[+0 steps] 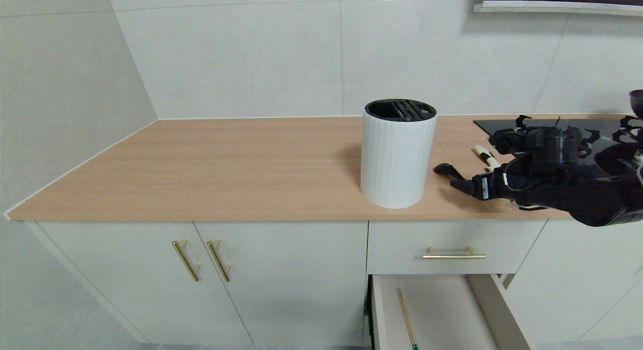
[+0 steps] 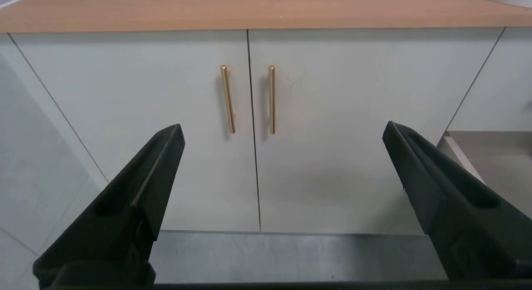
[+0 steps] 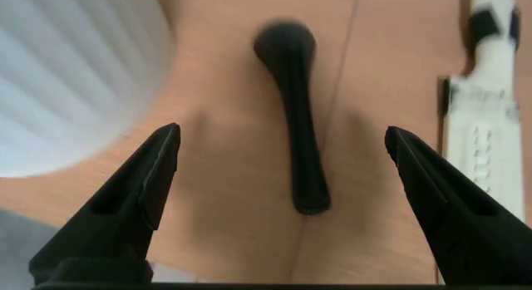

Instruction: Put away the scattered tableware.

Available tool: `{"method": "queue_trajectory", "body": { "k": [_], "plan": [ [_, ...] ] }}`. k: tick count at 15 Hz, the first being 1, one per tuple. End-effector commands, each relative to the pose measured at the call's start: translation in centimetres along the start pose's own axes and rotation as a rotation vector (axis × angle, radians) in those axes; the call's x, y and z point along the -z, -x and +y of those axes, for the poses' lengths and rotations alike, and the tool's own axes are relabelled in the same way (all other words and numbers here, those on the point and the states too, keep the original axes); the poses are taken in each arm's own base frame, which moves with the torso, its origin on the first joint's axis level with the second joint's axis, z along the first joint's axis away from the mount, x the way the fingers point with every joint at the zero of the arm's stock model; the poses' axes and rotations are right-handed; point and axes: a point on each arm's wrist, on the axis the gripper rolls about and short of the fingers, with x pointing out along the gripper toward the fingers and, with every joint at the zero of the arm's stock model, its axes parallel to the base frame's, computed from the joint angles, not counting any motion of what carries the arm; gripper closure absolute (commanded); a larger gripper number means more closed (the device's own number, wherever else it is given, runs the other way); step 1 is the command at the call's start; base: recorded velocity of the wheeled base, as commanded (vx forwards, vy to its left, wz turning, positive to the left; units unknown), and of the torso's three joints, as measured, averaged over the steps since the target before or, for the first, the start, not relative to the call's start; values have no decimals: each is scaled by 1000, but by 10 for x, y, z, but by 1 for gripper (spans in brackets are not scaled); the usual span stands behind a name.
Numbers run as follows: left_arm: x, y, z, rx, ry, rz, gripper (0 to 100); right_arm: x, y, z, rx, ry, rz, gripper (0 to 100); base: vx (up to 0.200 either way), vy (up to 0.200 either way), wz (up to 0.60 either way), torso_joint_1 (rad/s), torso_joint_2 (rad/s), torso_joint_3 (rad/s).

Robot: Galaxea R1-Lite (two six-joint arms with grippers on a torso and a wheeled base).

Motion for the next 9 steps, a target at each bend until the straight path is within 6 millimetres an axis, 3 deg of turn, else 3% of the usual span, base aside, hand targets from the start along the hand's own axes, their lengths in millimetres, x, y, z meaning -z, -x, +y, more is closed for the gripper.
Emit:
{"method": "queue_trajectory", "body": {
  "k": [1, 4, 9],
  "plan": [
    [0, 0, 0, 0, 0, 0, 0, 9, -11, -1, -1, 2, 26, 0, 0, 0, 0, 0, 0, 0],
    [0, 0, 0, 0, 0, 0, 0, 16, -24, -7, 21, 25, -4, 0, 0, 0, 0, 0, 0, 0],
    [0, 0, 0, 0, 0, 0, 0, 18, -30, -9, 29, 26, -17, 0, 0, 0, 0, 0, 0, 0]
  ]
}}
